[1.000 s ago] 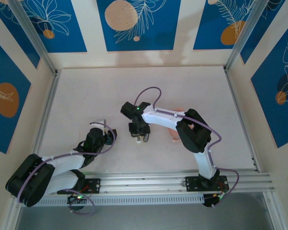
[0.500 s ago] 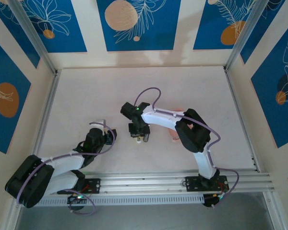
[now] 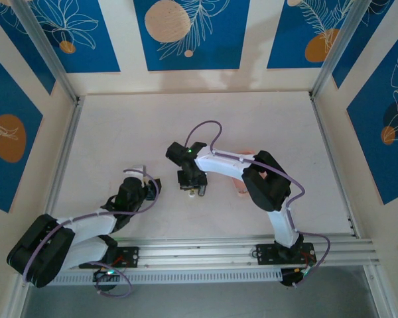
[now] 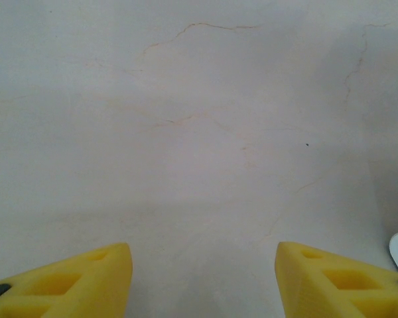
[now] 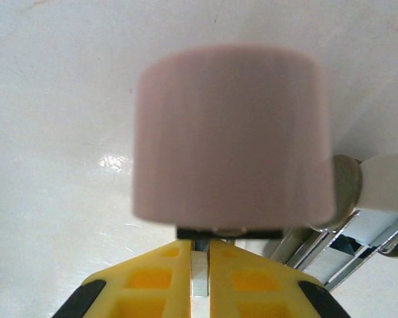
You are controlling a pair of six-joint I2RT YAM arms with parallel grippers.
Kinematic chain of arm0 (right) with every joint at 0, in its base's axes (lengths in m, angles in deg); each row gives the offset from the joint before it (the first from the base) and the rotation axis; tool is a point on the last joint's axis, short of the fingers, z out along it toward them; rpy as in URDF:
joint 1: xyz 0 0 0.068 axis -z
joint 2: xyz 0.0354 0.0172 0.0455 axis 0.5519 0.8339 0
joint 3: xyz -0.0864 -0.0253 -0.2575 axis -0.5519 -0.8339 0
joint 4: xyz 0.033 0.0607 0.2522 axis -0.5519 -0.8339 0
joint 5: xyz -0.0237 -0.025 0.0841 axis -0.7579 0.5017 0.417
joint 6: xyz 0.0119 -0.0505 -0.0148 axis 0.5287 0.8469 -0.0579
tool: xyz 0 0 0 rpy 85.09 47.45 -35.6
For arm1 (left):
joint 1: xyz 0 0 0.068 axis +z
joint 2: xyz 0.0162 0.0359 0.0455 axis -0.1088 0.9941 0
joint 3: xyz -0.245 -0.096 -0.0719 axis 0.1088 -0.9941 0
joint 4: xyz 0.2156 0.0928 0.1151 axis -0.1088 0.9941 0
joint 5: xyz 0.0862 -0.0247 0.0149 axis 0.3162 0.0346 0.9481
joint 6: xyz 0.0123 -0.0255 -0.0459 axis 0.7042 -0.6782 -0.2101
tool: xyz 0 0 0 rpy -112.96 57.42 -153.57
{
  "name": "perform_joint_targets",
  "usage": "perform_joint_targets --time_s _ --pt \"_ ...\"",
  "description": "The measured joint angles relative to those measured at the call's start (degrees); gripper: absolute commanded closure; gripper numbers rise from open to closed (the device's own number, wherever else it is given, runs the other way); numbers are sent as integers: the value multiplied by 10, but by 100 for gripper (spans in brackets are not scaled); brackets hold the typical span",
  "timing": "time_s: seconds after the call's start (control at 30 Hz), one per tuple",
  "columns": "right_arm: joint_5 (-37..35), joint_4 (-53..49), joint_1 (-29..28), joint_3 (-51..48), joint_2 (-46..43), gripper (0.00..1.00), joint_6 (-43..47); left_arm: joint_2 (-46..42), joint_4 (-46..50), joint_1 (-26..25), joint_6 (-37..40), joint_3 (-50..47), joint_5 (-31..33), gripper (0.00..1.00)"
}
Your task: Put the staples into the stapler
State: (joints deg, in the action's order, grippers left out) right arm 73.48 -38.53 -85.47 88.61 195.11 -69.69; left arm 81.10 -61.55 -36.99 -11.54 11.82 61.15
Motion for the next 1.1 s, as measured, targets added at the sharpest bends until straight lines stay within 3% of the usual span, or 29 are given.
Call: perform_joint_targets --time_s 1.1 --pt "-55 -66 -26 63 8 87 11 0 0 0 0 0 -1 40"
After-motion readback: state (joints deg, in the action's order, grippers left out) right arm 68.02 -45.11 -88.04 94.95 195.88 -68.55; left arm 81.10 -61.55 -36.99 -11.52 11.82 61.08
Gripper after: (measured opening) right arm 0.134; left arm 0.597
